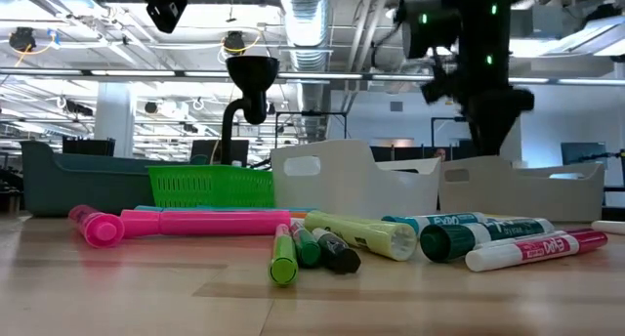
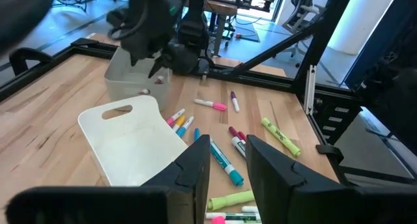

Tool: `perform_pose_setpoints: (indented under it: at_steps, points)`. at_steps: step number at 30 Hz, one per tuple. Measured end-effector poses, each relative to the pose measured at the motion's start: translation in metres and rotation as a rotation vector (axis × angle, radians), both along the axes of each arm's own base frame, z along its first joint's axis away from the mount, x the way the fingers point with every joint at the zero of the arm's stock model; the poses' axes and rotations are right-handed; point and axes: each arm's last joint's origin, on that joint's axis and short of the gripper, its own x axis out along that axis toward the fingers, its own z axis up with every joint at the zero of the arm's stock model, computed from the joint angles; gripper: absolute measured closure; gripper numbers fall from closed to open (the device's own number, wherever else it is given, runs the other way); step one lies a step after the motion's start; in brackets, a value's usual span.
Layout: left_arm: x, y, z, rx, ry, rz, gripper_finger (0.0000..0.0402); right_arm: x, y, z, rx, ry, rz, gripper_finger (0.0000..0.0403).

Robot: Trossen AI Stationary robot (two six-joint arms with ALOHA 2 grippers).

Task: Pick & Place Markers
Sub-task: Put the dark green marker pen into the gray bin

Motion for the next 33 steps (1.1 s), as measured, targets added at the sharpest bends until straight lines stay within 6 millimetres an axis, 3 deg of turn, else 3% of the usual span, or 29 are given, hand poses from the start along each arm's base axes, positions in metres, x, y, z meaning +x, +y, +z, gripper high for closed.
perform_pose_setpoints:
  at_steps: [7,16,20,23,28,33]
  points:
    - [0.0,0.0,0.0,-0.003,-0.001,0.0,0.0307,0.011,0.046,0.035,0.094,-0.104,0.047,0.0221]
    - [0.0,0.0,0.0,-0.003,-0.001,-0.005,0.0307,0.034,0.136,0.03,0.343,-0.459,0.379,0.0232]
    - [0.006,-0.004,-0.005,0.027,0.016,-0.02,0.0307,0.036,0.172,0.016,0.37,-0.559,0.538,0.0238]
    - [0.019,-0.01,-0.019,0.061,0.058,-0.039,0.0307,0.042,0.189,-0.002,0.384,-0.574,0.564,0.0244]
    - [0.048,-0.023,-0.031,0.188,-0.028,-0.107,0.0307,0.051,0.196,-0.04,0.36,-0.461,0.54,0.0259]
    - [0.057,-0.026,-0.027,0.216,-0.059,-0.11,0.0307,0.061,0.195,-0.071,0.401,-0.374,0.53,0.0276]
